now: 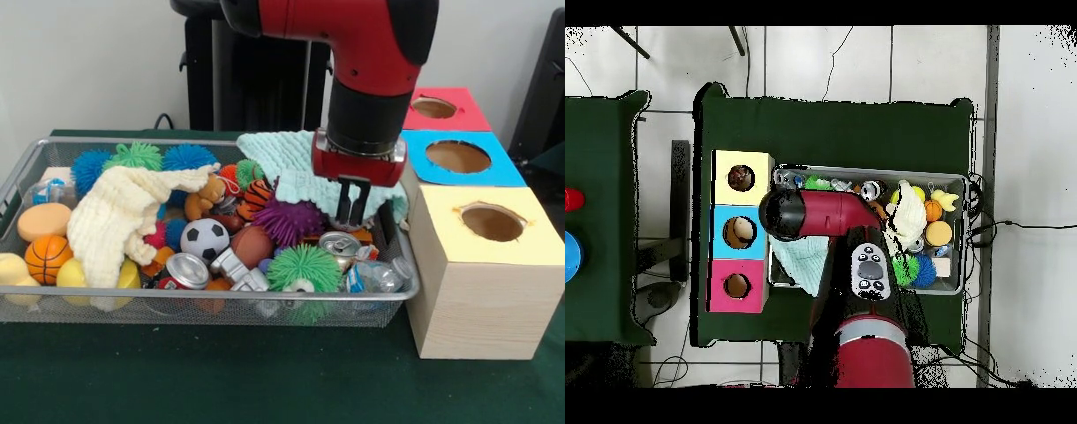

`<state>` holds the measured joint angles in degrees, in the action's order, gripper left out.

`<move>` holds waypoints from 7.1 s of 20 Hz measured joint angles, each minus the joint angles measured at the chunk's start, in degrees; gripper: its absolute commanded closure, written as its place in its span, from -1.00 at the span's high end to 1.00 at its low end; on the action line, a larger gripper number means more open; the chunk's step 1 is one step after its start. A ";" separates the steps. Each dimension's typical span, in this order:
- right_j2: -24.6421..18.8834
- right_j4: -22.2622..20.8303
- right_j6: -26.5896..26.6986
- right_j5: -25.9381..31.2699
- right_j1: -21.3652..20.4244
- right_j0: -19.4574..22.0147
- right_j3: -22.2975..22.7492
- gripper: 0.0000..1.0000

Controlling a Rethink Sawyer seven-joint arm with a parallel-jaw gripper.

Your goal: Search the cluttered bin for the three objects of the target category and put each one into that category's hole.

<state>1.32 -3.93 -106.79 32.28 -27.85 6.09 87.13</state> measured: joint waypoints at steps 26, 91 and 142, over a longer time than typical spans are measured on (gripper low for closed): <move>0.10 0.00 0.00 -1.62 4.43 -0.87 -1.99 1.00; -0.12 2.52 0.00 7.51 1.56 -0.78 -8.27 1.00; 3.06 3.03 0.01 30.56 20.30 -3.36 -37.05 1.00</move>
<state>4.38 -0.90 -106.77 62.84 -7.56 2.73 50.08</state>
